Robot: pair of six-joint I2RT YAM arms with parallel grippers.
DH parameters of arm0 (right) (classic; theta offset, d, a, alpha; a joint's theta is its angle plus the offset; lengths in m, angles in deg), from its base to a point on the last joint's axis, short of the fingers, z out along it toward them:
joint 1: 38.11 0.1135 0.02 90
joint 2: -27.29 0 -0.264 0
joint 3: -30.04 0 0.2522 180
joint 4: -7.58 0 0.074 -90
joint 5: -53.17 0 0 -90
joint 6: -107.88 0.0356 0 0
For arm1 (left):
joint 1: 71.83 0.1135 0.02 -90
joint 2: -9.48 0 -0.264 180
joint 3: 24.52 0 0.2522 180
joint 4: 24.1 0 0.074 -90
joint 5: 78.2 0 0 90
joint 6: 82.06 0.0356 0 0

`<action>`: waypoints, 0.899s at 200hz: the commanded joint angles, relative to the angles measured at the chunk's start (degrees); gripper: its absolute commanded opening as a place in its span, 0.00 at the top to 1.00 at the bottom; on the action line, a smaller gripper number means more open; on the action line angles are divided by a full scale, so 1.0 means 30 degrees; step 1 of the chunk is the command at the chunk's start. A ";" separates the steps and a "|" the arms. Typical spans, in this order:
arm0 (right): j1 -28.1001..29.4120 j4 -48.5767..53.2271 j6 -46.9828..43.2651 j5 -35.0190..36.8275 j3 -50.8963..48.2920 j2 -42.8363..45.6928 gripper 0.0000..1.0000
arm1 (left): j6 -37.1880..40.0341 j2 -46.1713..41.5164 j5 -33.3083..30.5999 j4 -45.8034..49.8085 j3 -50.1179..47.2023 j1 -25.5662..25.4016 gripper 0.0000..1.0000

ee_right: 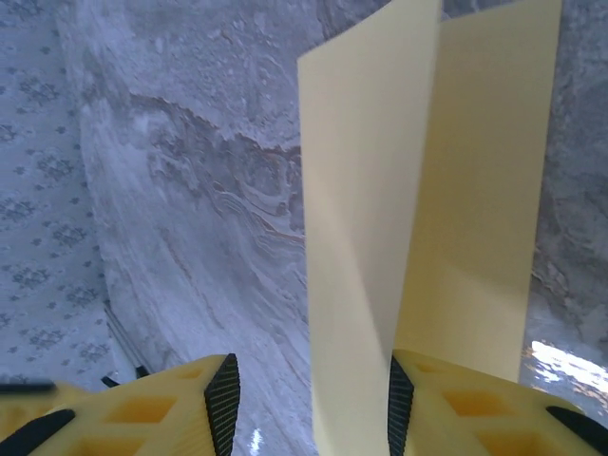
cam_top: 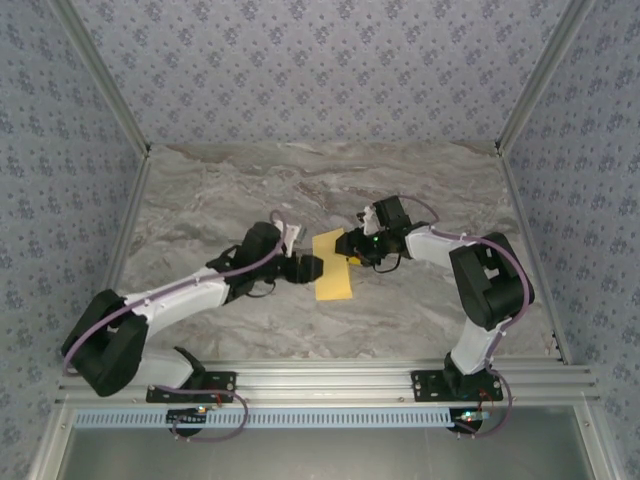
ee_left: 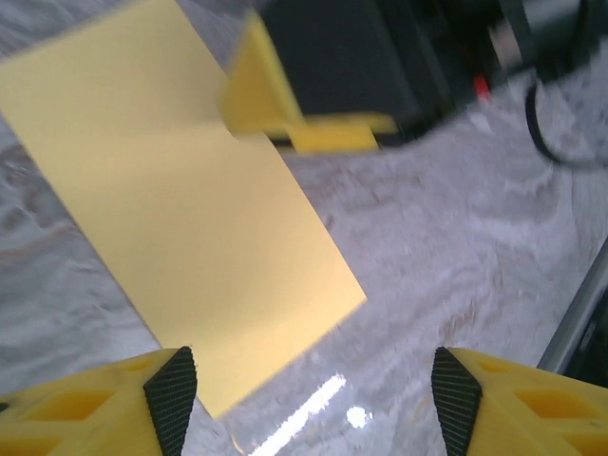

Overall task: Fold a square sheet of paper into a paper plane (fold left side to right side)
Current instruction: Fold the triangle a second time at the center of the table.

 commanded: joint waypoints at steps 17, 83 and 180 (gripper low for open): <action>-0.0028 -0.0275 0.0976 -0.0936 0.0796 -0.0306 0.55 | 0.0644 0.0445 -0.3580 0.0434 0.0572 -0.2465 0.29; 0.0148 0.0053 0.1135 -0.0790 0.1221 -0.0262 0.55 | 0.1044 0.3814 -0.7626 0.2603 0.3651 -0.4906 0.24; 0.0293 0.0135 0.1216 -0.0756 0.1486 -0.0380 0.55 | 0.0710 0.8503 -1.3306 0.7430 0.8151 -0.6935 0.21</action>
